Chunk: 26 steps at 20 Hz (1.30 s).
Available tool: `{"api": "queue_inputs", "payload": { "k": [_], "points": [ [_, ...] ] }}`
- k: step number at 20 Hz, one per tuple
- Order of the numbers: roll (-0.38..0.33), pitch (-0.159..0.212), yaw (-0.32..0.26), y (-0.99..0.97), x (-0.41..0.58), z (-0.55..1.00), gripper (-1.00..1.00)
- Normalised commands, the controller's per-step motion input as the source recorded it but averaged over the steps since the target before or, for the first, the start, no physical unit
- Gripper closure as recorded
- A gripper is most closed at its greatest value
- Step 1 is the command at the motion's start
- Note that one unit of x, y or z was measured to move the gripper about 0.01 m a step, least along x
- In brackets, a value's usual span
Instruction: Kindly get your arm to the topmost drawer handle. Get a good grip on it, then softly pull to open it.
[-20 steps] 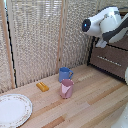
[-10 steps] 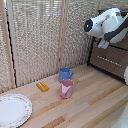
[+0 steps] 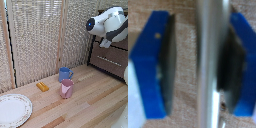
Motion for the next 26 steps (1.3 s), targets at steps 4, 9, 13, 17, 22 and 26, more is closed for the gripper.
{"api": "queue_inputs", "payload": {
  "k": [4,9,13,17,22,26],
  "points": [
    [0.032,0.0,-0.009,0.83,-0.024,-0.2,1.0],
    [0.066,0.024,-0.003,0.93,0.153,-0.31,1.0],
    [0.048,0.045,-0.055,0.88,0.347,-0.22,1.0],
    [-0.002,0.009,-0.052,0.85,0.32,-0.04,1.0],
    [-0.029,0.025,0.01,0.95,0.142,-0.07,1.0],
    [-0.018,0.0,0.026,0.16,0.036,0.0,-1.0]
  ]
}}
